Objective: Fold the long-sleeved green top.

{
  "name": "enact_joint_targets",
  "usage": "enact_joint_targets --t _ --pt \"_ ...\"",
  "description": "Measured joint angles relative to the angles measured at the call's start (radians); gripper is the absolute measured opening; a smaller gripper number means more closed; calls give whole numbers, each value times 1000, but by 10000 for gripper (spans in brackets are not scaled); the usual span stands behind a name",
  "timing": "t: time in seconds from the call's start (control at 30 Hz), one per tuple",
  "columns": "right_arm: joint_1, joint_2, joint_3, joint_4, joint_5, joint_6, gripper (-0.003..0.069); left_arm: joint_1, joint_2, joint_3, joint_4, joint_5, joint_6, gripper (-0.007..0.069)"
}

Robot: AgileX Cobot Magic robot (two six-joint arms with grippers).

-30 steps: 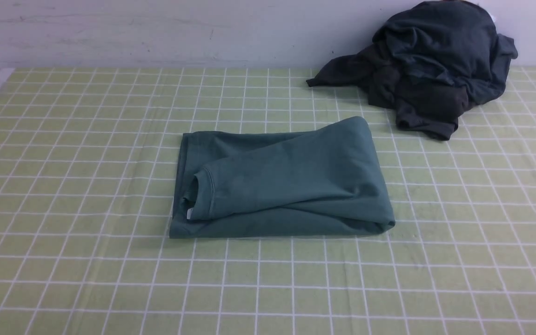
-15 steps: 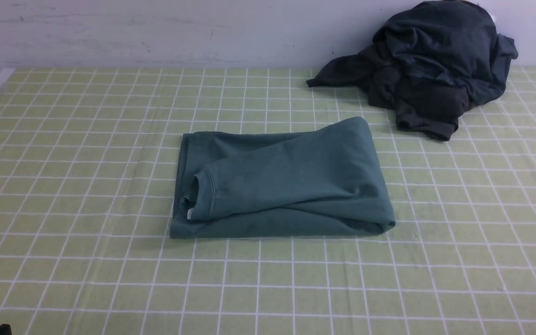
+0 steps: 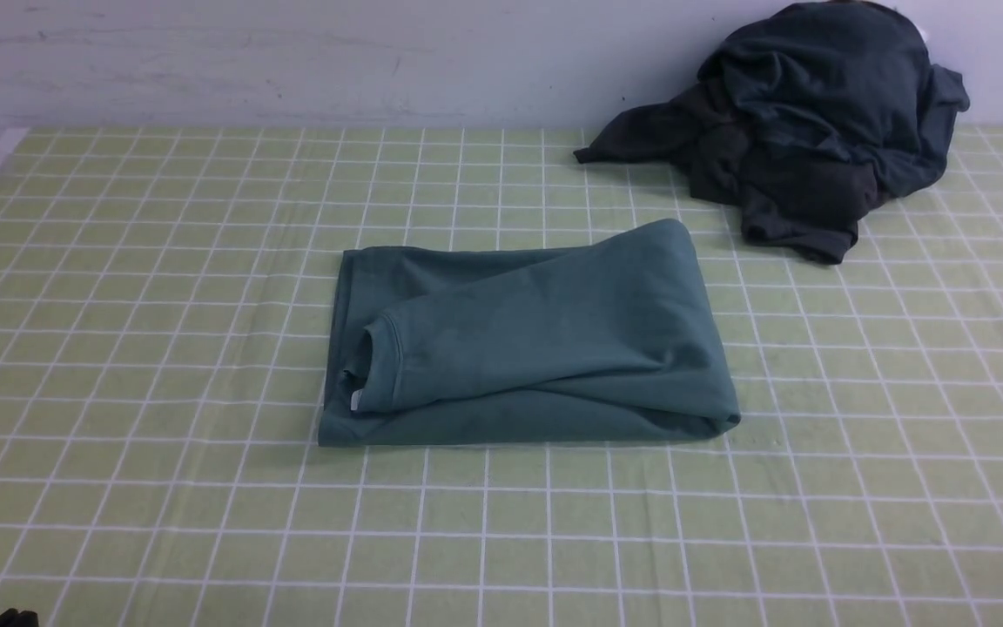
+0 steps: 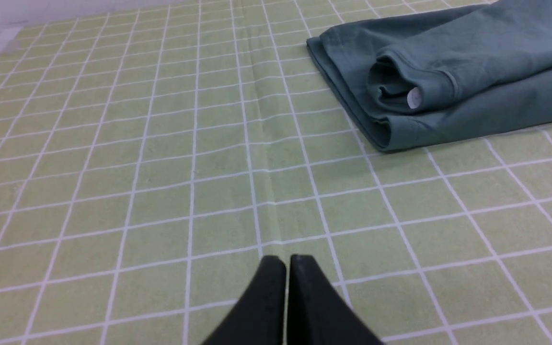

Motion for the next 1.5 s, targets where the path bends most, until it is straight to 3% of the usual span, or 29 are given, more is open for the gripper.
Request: enact_joint_targets --t 1.5 --pt "0 0 0 0 0 -1 -11 19 0 0 -7 1 9 -1"
